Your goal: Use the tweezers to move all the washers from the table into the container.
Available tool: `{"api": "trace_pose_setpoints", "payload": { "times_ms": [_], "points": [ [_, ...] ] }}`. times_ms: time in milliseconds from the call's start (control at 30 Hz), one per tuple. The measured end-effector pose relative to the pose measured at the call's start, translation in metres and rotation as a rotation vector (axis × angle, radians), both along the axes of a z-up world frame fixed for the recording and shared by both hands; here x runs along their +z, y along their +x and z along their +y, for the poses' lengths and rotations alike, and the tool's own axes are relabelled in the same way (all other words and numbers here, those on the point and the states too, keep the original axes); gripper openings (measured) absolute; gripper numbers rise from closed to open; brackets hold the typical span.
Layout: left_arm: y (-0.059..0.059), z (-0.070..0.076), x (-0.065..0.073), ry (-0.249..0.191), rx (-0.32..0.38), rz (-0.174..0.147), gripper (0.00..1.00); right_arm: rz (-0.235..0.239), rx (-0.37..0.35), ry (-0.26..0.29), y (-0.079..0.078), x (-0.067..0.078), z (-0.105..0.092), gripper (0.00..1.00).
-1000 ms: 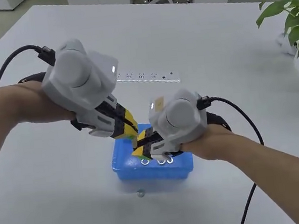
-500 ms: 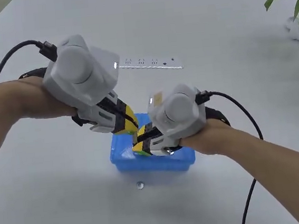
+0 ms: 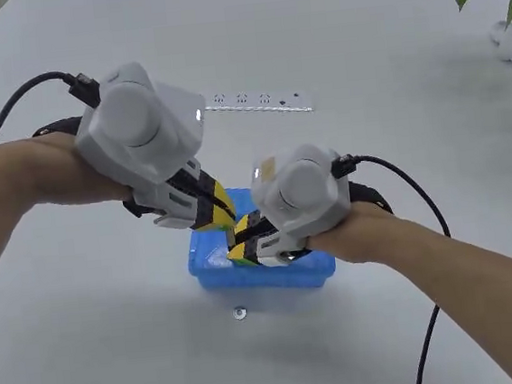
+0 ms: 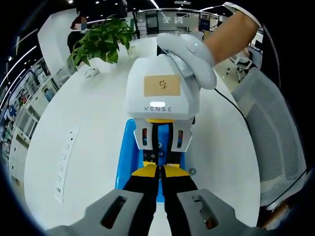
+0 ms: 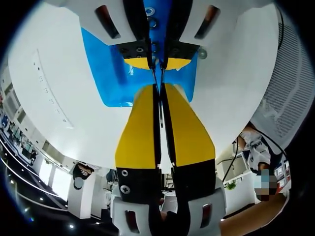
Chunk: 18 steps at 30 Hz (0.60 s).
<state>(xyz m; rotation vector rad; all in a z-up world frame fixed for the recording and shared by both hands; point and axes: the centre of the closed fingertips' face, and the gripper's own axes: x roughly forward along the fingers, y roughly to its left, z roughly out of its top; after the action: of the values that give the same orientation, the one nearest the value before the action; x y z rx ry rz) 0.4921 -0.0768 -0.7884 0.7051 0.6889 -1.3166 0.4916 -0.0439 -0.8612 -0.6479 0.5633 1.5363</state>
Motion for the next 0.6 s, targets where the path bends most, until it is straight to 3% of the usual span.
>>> {"api": "trace_pose_setpoints", "payload": {
  "times_ms": [300,600],
  "points": [
    [-0.002,0.001,0.007,0.001,0.002,-0.014,0.05,-0.008,-0.002,0.005,-0.001,0.006,0.0,0.12],
    [-0.007,-0.001,0.022,0.0,0.0,-0.029,0.06,-0.031,-0.005,0.02,-0.005,0.023,0.0,0.12]
  ]
}}
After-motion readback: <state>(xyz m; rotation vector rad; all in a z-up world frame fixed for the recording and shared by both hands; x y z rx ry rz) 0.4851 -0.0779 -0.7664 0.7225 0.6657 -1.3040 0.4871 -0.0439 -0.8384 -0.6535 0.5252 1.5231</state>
